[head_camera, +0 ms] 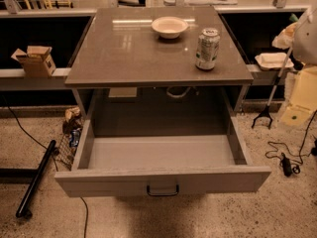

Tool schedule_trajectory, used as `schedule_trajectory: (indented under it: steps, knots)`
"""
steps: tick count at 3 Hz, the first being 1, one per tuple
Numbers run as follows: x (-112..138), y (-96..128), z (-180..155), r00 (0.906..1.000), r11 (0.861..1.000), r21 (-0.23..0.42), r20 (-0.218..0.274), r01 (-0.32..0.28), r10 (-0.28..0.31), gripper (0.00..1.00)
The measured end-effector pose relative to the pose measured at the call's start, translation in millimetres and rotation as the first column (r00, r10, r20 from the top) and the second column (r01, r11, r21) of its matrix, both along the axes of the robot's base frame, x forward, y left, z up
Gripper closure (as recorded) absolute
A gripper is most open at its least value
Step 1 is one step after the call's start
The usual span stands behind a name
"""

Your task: Place 7up can into top drawer

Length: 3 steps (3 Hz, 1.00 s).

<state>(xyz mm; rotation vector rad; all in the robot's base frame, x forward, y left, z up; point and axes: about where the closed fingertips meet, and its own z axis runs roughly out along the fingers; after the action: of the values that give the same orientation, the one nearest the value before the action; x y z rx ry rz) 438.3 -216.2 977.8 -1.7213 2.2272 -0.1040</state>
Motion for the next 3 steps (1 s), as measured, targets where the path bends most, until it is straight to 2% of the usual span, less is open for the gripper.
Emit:
schedule_trajectory:
  steps: [1, 2, 3]
  knots:
    - [0.0, 0.0, 0.0, 1.0, 1.0, 0.0, 0.0, 0.0, 0.0, 0.0]
    - [22.1, -5.6, -1.1, 0.9973, 0.996, 0.071, 0.045, 0.054, -0.058, 0.0]
    - [68.7, -13.2, -9.1, 0.9826, 0.966, 0.217, 0.088, 0.141, -0.164, 0.0]
